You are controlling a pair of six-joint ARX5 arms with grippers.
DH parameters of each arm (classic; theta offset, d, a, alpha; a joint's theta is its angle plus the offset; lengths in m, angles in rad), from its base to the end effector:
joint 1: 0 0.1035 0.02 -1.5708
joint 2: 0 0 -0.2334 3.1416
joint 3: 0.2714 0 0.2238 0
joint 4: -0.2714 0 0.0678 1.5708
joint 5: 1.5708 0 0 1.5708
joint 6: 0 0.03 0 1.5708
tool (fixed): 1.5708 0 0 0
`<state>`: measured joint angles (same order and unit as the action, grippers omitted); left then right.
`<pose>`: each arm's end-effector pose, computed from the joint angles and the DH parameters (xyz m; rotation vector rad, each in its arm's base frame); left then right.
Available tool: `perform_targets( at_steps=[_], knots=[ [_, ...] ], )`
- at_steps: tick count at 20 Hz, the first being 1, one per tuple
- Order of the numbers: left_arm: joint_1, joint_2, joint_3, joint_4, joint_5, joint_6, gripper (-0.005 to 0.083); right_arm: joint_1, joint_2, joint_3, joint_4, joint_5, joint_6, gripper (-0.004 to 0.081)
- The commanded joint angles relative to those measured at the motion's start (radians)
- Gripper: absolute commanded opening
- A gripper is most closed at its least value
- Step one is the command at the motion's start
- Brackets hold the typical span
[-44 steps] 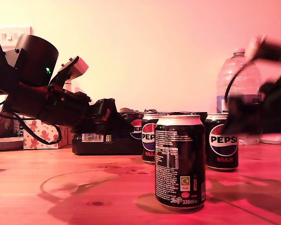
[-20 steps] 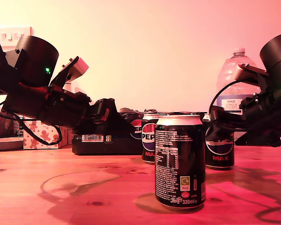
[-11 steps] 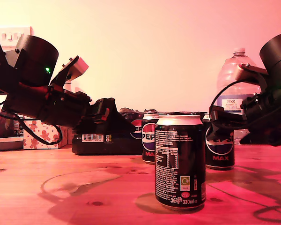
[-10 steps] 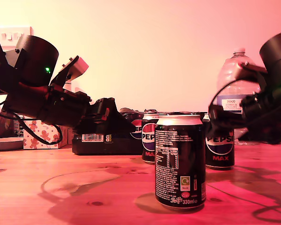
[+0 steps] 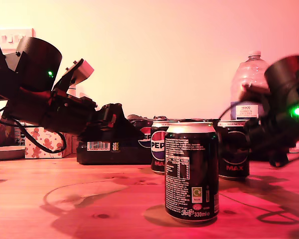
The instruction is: Stack up the Pepsi cans on top of each other
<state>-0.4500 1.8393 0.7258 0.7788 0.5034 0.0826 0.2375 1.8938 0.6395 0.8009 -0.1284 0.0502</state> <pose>0.2817 -0.1521 0.1307 0.0662 0.3083 -0.9579 0.2964 0.0757 0.0959 0.0239 0.4641 0.3480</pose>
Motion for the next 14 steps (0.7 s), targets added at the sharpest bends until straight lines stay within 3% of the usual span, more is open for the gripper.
perform_targets(
  at_steps=[1, 6, 11, 14],
  knots=[
    [-0.002, 0.019, 0.008, 0.007, 0.006, 0.004, 0.0730, 0.006, 0.011, 0.005, 0.017, 0.000, -0.015, 0.0743],
    [-0.002, 0.019, 0.008, 0.008, 0.006, 0.003, 0.0730, 0.006, 0.012, 0.005, 0.049, 0.004, -0.024, 0.0439],
    [-0.002, 0.019, 0.008, 0.008, 0.008, 0.004, 0.0730, 0.010, 0.011, 0.012, 0.061, 0.003, 0.006, 0.0415],
    [-0.002, 0.020, 0.008, 0.025, 0.013, 0.038, 0.0729, 0.011, -0.009, 0.016, 0.060, -0.069, 0.006, 0.0384]
  ],
)
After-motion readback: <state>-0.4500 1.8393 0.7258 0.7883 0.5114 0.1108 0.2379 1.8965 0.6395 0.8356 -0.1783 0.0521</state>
